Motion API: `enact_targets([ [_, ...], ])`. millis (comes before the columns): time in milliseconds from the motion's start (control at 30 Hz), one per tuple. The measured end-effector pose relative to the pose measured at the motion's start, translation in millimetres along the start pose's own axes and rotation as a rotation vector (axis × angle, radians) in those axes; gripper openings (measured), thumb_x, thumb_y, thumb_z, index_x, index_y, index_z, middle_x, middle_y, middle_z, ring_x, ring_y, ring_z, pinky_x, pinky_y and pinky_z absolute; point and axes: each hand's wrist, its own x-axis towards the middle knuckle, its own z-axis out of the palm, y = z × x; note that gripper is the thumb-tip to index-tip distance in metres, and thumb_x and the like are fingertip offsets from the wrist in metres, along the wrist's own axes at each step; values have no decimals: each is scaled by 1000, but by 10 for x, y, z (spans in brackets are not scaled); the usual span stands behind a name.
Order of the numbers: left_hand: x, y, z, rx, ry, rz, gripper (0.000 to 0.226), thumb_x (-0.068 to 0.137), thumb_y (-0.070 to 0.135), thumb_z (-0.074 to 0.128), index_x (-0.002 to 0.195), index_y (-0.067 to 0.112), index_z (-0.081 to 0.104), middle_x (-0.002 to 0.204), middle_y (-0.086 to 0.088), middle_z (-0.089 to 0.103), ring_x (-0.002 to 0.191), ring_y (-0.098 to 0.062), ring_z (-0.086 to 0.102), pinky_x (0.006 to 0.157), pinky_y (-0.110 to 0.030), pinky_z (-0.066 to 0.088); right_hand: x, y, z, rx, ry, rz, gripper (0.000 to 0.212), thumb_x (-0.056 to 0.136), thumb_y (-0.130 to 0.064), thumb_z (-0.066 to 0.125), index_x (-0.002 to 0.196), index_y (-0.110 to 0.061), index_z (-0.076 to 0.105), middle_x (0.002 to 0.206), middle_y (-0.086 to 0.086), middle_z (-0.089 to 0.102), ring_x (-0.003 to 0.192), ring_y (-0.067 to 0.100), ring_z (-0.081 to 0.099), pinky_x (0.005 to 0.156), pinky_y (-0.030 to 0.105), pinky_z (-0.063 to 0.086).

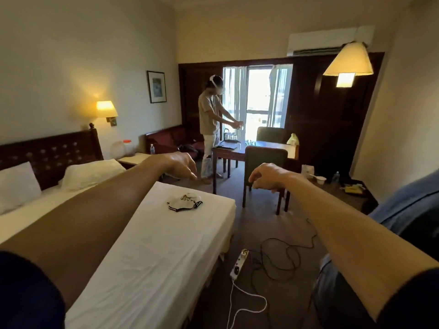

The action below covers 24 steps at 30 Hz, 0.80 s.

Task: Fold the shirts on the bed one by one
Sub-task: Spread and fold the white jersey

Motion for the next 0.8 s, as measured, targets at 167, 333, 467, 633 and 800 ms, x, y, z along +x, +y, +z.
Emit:
enact_targets([
  [167, 933, -208, 99, -53, -9, -18, 31, 92, 37, 69, 121, 24, 68, 119, 3, 66, 105, -15, 61, 97, -35, 51, 959, 162, 37, 17, -16, -38, 20, 89, -22, 70, 108, -25, 71, 108, 1, 64, 90, 20, 64, 72, 39, 63],
  [333, 1968, -591, 105, -90, -34, -34, 33, 93, 37, 67, 124, 25, 67, 120, 4, 65, 104, -14, 59, 88, -28, 49, 2112, 221, 118, 11, -29, -67, 17, 90, -21, 69, 107, -25, 71, 107, 2, 64, 91, 19, 64, 73, 37, 63],
  [467, 2978, -1091, 101, -113, -41, -44, 34, 94, 34, 66, 125, 22, 66, 123, 3, 64, 104, -13, 59, 84, -26, 48, 3178, 207, 361, 42, -56, -102, 21, 93, -17, 66, 113, -21, 70, 107, 1, 61, 90, 19, 62, 63, 27, 57],
  [633, 4367, -1863, 173, -220, -72, -21, 29, 94, 36, 66, 121, 26, 67, 126, 4, 62, 113, -15, 59, 93, -30, 50, 4728, 128, 674, 89, -34, -122, 22, 94, -17, 63, 116, -18, 70, 116, 6, 63, 96, 20, 61, 68, 26, 56],
  [800, 5484, -2593, 442, -368, -133, -63, 15, 93, 38, 67, 107, 33, 67, 118, 4, 64, 106, -17, 62, 84, -33, 57, 5978, 100, 1235, 88, -92, -111, 25, 92, -17, 59, 113, -18, 72, 111, 6, 68, 74, 6, 57, 59, 13, 46],
])
